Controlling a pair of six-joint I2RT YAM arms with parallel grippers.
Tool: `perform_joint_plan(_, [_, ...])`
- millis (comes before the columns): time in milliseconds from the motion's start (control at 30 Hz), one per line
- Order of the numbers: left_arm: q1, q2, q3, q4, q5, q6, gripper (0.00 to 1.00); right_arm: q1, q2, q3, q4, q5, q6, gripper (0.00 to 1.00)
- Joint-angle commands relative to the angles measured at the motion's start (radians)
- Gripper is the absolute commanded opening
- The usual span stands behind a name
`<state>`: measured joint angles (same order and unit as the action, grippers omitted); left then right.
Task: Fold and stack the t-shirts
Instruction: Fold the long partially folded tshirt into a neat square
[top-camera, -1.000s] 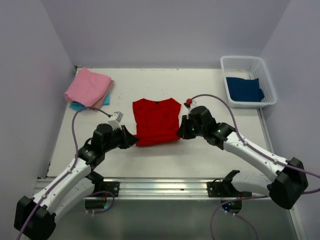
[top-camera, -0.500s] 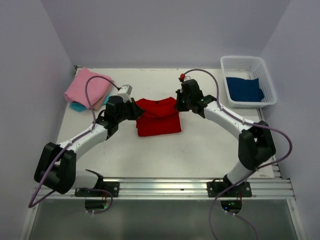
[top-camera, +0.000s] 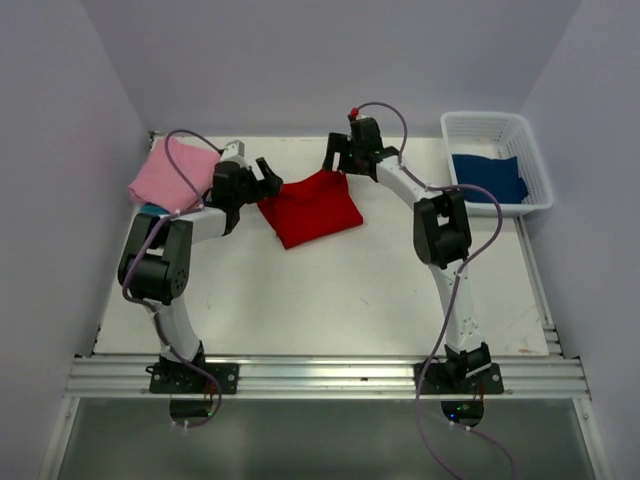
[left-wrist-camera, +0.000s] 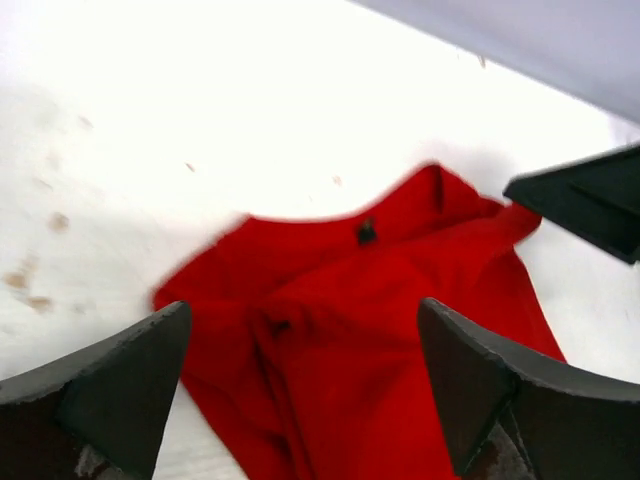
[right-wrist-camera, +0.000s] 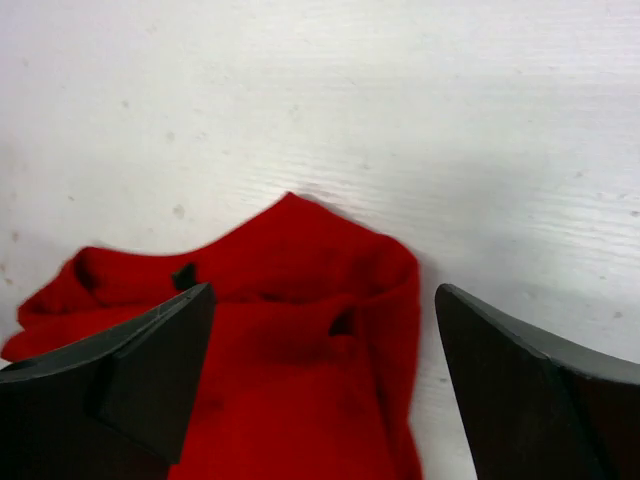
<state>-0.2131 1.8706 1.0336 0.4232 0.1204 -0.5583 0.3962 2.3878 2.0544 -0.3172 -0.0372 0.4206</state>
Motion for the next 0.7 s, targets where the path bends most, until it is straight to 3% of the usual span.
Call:
perform_joint_plan(0, [0.034, -0.06, 0.063, 0.178, -0.116, -0.003, 1.0, -0.054, -0.024, 0.035, 0.096, -0.102, 0.053, 0.99])
perform_joint_plan(100, [0.032, -0.138, 0.001, 0.178, -0.117, 0.001, 1.0, -0.062, -0.154, -0.246, 0.317, -0.086, 0.066, 0.99])
perform_joint_plan(167, [0.032, -0.191, -0.058, 0.199, -0.113, -0.002, 1.0, -0.066, -0.242, -0.334, 0.41, -0.093, 0.072, 0.99])
perform_joint_plan(300, [0.029, -0.218, -0.089, 0.152, -0.03, -0.009, 1.0, -0.066, -0.334, -0.469, 0.454, -0.125, 0.067, 0.99])
perform_joint_plan(500, [0.018, -0.179, -0.09, 0.114, 0.159, -0.018, 0.97, -0.066, -0.374, -0.537, 0.414, -0.141, 0.043, 0.95])
perform_joint_plan(567, [0.008, -0.156, -0.09, 0.114, 0.241, -0.011, 0.81, -0.068, -0.358, -0.534, 0.386, -0.188, 0.03, 0.6])
perform_joint_plan(600, [-0.003, -0.145, -0.09, 0.118, 0.266, -0.014, 0.76, -0.068, -0.348, -0.519, 0.373, -0.217, 0.03, 0.33])
perform_joint_plan(633, [-0.009, -0.118, -0.087, 0.129, 0.324, -0.023, 0.65, -0.068, -0.332, -0.504, 0.327, -0.24, 0.038, 0.0])
perform_joint_plan(667, [-0.017, -0.104, -0.08, 0.137, 0.355, -0.028, 0.59, -0.069, -0.306, -0.484, 0.32, -0.265, 0.058, 0.0])
